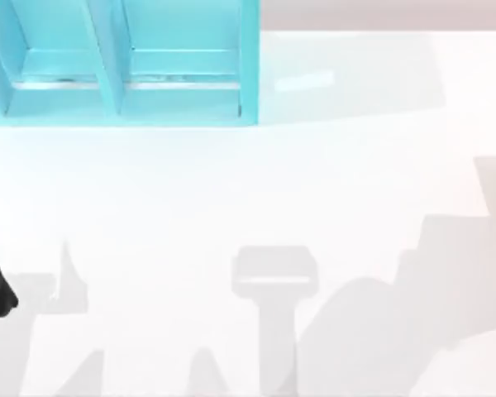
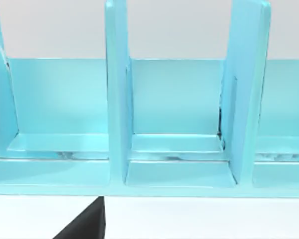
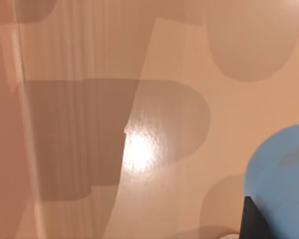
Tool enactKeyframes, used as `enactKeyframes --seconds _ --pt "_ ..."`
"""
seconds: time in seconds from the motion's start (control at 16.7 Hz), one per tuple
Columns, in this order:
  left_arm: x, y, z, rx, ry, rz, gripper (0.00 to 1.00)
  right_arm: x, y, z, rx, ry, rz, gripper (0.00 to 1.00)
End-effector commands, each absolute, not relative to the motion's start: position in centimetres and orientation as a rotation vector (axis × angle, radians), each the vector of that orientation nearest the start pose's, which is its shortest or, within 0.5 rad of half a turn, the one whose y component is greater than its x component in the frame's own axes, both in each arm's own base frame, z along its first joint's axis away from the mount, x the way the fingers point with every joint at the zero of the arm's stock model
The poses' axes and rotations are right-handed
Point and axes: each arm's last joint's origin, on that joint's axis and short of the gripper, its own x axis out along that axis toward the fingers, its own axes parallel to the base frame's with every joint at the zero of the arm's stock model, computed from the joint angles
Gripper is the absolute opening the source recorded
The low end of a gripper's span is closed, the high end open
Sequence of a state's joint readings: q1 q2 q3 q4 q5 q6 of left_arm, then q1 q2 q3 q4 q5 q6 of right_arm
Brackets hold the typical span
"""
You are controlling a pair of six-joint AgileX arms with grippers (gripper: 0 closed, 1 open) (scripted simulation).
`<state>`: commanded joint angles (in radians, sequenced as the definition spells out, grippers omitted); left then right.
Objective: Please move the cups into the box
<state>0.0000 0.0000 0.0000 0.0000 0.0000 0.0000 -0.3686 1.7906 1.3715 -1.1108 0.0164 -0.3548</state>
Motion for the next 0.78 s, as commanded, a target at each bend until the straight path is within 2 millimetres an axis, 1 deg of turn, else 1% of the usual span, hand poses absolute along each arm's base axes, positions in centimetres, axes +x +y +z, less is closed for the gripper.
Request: enactKeyframes --seconds 0.78 --pt "10.57 -0.12 16.0 0.0 0.0 0.0 1.0 31.41 -11.87 21.37 -0.015 1.538 -0.031 0.98"
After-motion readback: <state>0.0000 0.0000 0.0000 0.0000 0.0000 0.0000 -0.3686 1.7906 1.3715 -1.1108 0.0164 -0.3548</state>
